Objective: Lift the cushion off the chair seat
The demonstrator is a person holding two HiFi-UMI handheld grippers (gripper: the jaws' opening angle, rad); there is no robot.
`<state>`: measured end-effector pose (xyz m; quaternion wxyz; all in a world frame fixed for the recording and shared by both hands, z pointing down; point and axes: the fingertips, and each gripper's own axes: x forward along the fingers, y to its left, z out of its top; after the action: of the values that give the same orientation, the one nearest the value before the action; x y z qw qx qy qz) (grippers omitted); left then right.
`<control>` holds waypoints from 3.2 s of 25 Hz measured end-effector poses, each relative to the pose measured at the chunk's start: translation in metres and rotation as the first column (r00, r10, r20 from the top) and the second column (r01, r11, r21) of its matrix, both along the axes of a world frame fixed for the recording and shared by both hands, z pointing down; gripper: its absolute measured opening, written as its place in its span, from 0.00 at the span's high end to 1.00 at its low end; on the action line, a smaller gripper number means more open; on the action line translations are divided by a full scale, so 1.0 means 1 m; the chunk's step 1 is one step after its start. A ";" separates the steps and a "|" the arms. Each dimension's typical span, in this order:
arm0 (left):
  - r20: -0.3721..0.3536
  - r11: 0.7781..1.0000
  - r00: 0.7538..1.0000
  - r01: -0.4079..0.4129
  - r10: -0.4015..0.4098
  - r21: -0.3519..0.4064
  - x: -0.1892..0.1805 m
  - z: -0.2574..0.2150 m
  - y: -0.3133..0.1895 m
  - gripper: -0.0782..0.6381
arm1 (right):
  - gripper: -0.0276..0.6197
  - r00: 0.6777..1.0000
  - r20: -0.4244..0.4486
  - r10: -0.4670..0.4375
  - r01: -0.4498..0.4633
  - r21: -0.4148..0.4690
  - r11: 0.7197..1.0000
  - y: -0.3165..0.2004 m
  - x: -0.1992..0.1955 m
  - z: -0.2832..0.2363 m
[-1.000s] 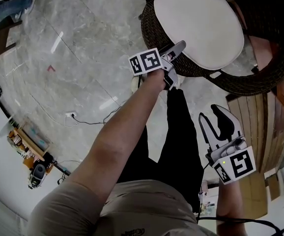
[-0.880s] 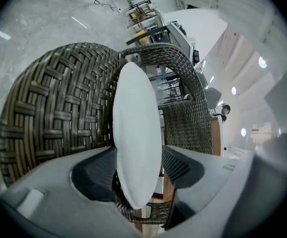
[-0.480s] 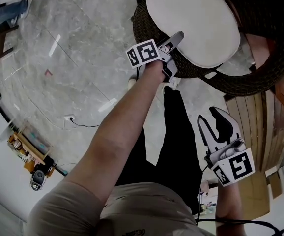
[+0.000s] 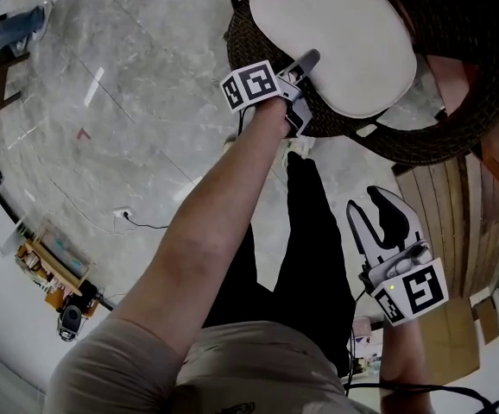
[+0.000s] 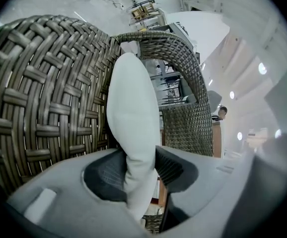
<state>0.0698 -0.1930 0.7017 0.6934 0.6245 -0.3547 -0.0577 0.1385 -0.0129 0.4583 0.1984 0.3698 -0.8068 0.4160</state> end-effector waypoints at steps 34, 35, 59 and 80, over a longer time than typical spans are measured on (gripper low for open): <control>-0.054 0.993 0.997 0.052 -0.047 0.105 -0.134 -0.206 0.069 0.75 | 0.80 0.999 -0.047 -0.004 0.013 0.177 0.984 0.009 -0.098 -0.131; -0.054 0.993 0.997 0.053 -0.048 0.108 -0.142 -0.214 0.073 0.75 | 0.81 0.999 -0.050 -0.010 0.019 0.181 0.983 0.010 -0.103 -0.137; -0.041 0.975 0.995 0.094 -0.088 0.201 -0.329 -0.389 0.181 0.76 | 0.92 0.983 -0.120 -0.141 0.163 0.201 0.966 0.048 -0.228 -0.253; -0.075 0.976 0.991 0.124 -0.112 0.177 -0.417 -0.417 0.265 0.76 | 0.94 0.964 -0.166 -0.209 0.240 0.195 0.951 0.102 -0.309 -0.279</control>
<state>-0.3474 0.0720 0.2843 0.6402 0.6606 -0.3619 -0.1509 -0.1710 0.0886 0.1791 0.2612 0.3238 -0.8671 0.2739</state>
